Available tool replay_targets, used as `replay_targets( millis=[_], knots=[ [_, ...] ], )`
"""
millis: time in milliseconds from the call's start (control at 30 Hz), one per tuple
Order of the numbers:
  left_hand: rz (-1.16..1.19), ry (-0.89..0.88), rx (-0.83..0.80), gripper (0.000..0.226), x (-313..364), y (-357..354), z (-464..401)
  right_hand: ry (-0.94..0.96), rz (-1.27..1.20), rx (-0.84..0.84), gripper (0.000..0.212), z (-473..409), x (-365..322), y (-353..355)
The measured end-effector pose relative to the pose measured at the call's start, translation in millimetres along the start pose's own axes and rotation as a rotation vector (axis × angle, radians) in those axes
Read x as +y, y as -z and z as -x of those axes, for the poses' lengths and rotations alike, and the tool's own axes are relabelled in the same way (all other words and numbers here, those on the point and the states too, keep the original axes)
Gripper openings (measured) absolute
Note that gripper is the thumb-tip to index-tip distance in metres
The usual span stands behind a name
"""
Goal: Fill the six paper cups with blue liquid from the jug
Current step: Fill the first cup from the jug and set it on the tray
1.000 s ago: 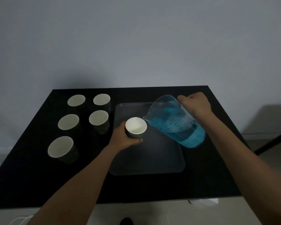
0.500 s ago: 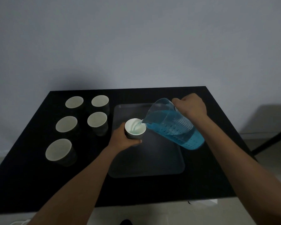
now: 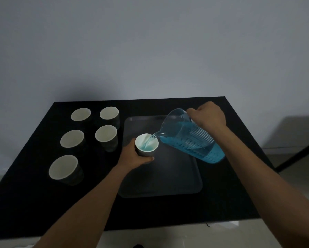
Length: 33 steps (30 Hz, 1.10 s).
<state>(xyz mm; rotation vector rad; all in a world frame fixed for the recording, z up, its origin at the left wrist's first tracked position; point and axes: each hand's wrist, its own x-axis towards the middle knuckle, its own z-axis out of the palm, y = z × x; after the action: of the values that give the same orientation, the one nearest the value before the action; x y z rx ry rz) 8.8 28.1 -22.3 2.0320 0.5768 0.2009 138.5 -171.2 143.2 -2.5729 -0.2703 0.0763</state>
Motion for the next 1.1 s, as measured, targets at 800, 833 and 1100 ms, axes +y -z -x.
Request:
replay_targets(
  millis=[800,833,1100],
  knots=[
    [0.043,0.028,0.041,0.083,-9.7,-5.6,-2.8,0.008,0.017,0.014,0.041,2.9,-5.3,8.4],
    [0.044,0.031,0.043,0.083,-9.9,-5.9,-3.0,0.008,0.023,0.014,0.041,3.1,-6.0,8.9],
    [0.054,0.052,0.051,0.088,-10.1,-5.3,-2.6,0.006,0.037,0.013,0.042,5.2,-8.5,7.8]
  ],
)
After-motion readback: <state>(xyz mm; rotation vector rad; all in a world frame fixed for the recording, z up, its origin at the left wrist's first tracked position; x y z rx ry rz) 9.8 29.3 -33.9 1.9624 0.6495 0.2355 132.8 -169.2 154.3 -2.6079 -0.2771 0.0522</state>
